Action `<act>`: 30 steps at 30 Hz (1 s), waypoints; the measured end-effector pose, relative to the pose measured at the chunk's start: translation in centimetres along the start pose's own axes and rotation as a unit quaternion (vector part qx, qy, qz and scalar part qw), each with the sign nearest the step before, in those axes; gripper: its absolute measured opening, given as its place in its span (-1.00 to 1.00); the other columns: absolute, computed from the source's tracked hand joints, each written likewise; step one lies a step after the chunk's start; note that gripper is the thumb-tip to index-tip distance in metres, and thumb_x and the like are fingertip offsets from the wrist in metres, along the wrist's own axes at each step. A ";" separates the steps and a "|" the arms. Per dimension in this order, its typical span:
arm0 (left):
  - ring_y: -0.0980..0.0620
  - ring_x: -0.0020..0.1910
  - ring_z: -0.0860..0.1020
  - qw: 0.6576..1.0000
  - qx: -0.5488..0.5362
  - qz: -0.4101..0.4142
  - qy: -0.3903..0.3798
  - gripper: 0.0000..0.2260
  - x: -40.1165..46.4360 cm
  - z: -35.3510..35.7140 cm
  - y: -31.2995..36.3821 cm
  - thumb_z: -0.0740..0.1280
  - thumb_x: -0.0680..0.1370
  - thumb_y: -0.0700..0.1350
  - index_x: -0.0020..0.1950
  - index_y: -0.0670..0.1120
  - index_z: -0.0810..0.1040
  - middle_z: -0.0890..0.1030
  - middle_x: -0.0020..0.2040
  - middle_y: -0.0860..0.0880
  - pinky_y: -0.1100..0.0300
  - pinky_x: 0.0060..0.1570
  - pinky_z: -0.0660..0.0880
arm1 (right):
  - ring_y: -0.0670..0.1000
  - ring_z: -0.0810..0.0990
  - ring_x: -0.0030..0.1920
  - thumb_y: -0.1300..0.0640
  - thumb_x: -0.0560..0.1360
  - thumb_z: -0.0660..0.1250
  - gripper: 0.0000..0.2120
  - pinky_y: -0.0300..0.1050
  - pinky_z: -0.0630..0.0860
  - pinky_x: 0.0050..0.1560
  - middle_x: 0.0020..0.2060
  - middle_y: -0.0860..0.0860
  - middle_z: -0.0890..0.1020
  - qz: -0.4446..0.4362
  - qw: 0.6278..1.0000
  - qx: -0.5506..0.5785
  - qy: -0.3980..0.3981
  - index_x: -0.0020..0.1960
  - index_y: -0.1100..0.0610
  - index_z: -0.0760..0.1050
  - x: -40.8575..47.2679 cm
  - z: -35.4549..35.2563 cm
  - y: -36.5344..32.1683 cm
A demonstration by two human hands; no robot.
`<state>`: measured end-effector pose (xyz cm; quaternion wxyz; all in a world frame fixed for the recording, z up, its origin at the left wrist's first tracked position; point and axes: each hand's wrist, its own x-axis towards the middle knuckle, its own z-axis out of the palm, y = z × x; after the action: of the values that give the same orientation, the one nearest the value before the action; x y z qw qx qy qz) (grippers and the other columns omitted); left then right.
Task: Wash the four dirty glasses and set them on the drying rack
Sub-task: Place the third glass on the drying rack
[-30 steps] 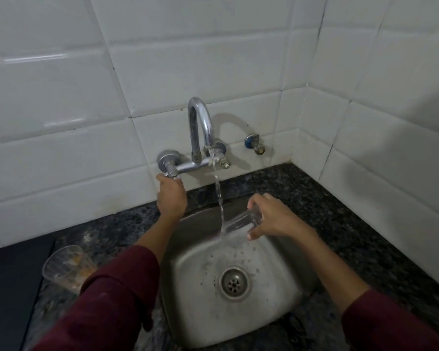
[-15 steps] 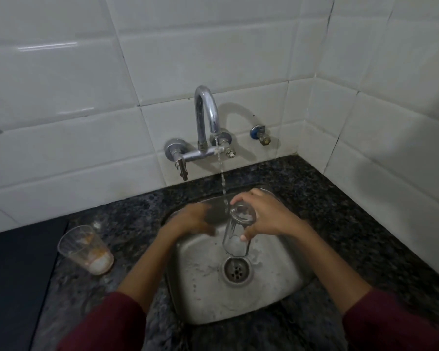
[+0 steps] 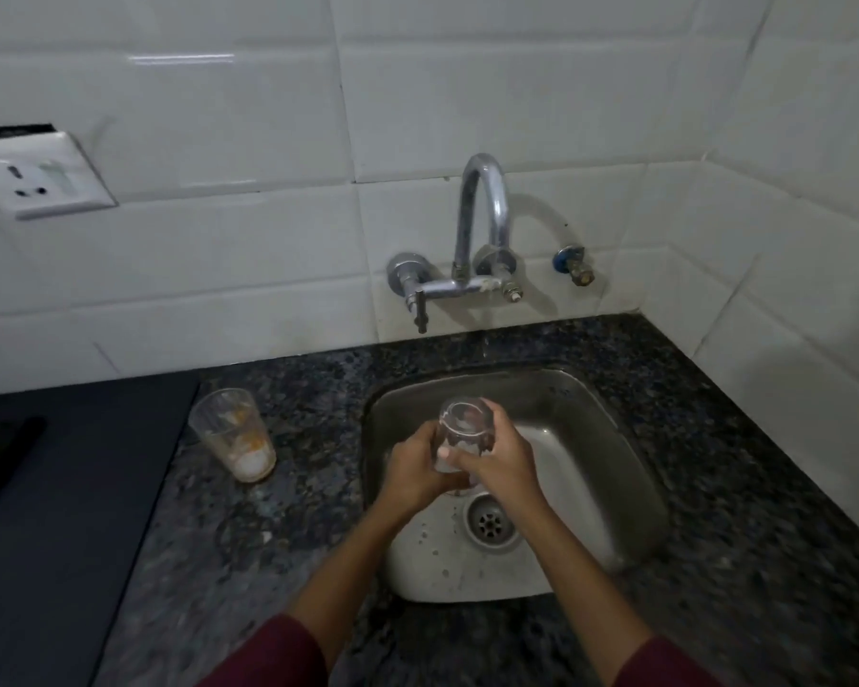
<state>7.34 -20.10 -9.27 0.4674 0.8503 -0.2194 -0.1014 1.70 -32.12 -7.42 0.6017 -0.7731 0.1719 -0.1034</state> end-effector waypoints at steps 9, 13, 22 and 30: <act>0.20 0.00 0.60 0.988 -0.057 0.046 0.136 -0.49 -2.5 -16.0 -2.6 0.48 0.41 -0.01 0.30 -0.15 0.48 0.64 0.06 -0.06 0.36 0.02 0.52 | 0.01 0.62 -0.05 0.17 0.16 0.62 -0.38 -0.13 0.53 0.03 -0.06 0.00 0.65 -0.114 0.992 -0.023 -0.047 0.16 0.08 0.47 4.7 10.8 -11.5; 0.27 -0.11 0.60 0.967 -0.039 0.004 0.251 -0.75 -7.2 -25.2 -7.9 0.41 0.49 -0.09 0.13 -0.13 0.60 0.66 -0.06 0.02 0.42 -0.09 0.50 | 0.04 0.61 0.01 0.09 0.12 0.62 -0.35 0.01 0.57 0.07 0.01 -0.03 0.63 -0.158 0.976 -0.018 -0.151 0.15 -0.03 0.46 5.9 22.0 -17.0; -0.23 0.54 -0.02 0.875 0.205 -0.411 0.155 -0.35 -17.2 -35.6 -25.3 0.17 0.60 0.15 0.55 -0.17 0.04 0.03 0.56 -0.22 -0.13 0.48 0.02 | 0.04 0.61 0.10 0.13 0.10 0.64 -0.29 0.01 0.53 0.18 0.08 0.01 0.65 -0.160 0.919 -0.051 -0.358 0.21 0.04 0.48 3.8 49.0 -18.3; -0.20 0.48 -0.40 0.866 0.242 -0.435 0.052 -0.21 -19.4 -36.1 -29.5 0.05 0.58 0.27 0.55 -0.15 -0.27 -0.37 0.52 -0.19 -0.23 0.43 -0.31 | 0.03 0.52 0.22 0.18 0.17 0.62 -0.22 -0.12 0.44 0.27 0.22 0.05 0.58 -0.150 0.894 -0.120 -0.405 0.34 0.09 0.41 3.1 58.4 -16.9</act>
<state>12.03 29.79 -15.08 0.1662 0.9500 0.1793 -0.1941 28.34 22.58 -6.10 0.4993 -0.8308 -0.1942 0.1510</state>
